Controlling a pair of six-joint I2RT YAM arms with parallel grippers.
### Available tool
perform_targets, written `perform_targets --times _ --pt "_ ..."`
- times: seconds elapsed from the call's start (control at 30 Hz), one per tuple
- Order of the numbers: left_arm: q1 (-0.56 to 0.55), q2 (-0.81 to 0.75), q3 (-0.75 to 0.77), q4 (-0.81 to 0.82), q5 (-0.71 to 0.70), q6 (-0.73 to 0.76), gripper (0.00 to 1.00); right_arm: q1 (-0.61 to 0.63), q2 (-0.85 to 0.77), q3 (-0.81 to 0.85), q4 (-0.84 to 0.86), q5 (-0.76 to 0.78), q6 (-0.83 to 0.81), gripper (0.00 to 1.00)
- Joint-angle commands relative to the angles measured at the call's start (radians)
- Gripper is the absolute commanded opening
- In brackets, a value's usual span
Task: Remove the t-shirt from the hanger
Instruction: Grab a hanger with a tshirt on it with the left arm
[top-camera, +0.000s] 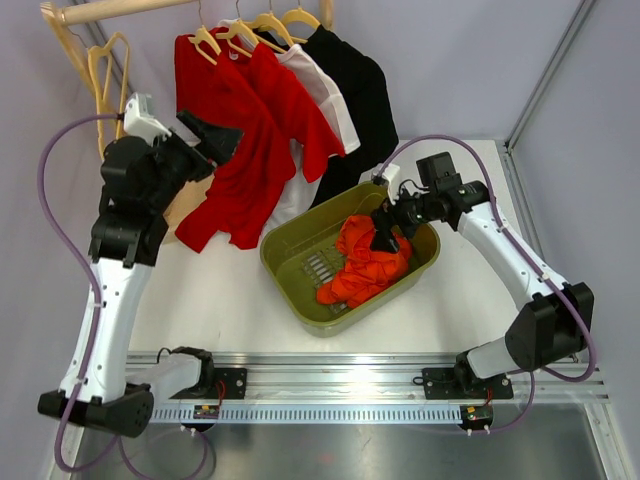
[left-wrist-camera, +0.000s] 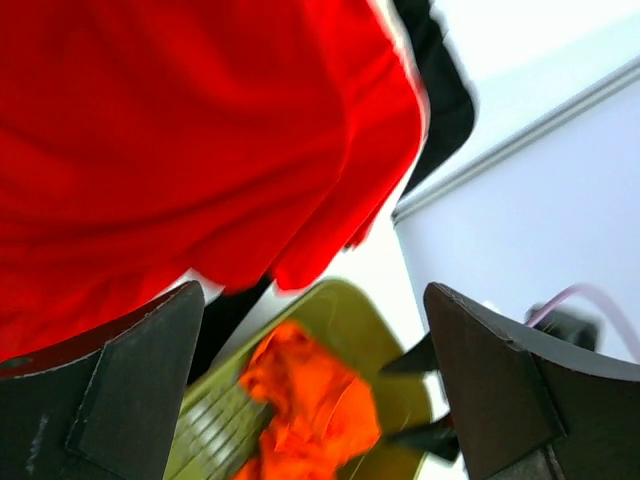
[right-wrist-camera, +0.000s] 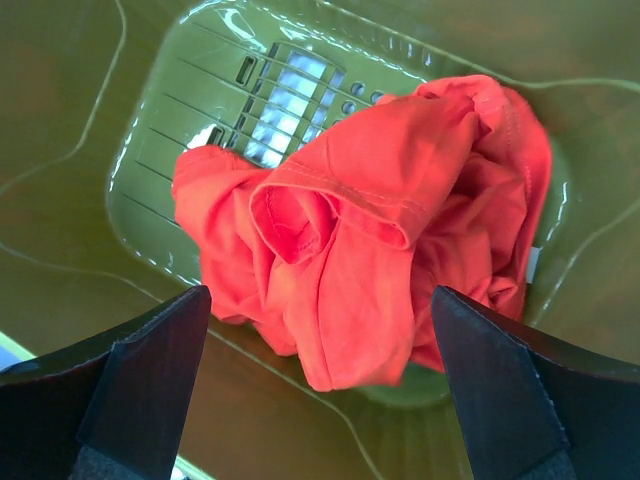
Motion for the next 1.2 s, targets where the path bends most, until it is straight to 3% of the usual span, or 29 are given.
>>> perform_targets --times 0.0,0.27,0.43,0.57,0.73,1.17 --pt "-0.03 0.103 0.113 0.074 -0.107 -0.037 0.94 -0.004 -0.057 -0.023 0.102 -0.041 0.037 0.99" --pt "-0.07 0.384 0.401 0.086 -0.261 0.022 0.94 -0.022 -0.114 -0.143 0.184 -0.121 0.051 0.99" --pt "-0.076 0.594 0.677 -0.024 -0.342 0.065 0.92 -0.045 -0.135 -0.192 0.218 -0.17 0.066 1.0" --pt "-0.084 0.694 0.809 -0.098 -0.406 0.095 0.89 -0.053 -0.14 -0.209 0.231 -0.192 0.07 0.99" --pt "-0.084 0.746 0.837 -0.15 -0.436 0.124 0.82 -0.065 -0.15 -0.216 0.234 -0.199 0.069 0.99" --pt "-0.084 0.738 0.81 -0.167 -0.471 0.207 0.45 -0.09 -0.16 -0.23 0.238 -0.216 0.069 1.0"
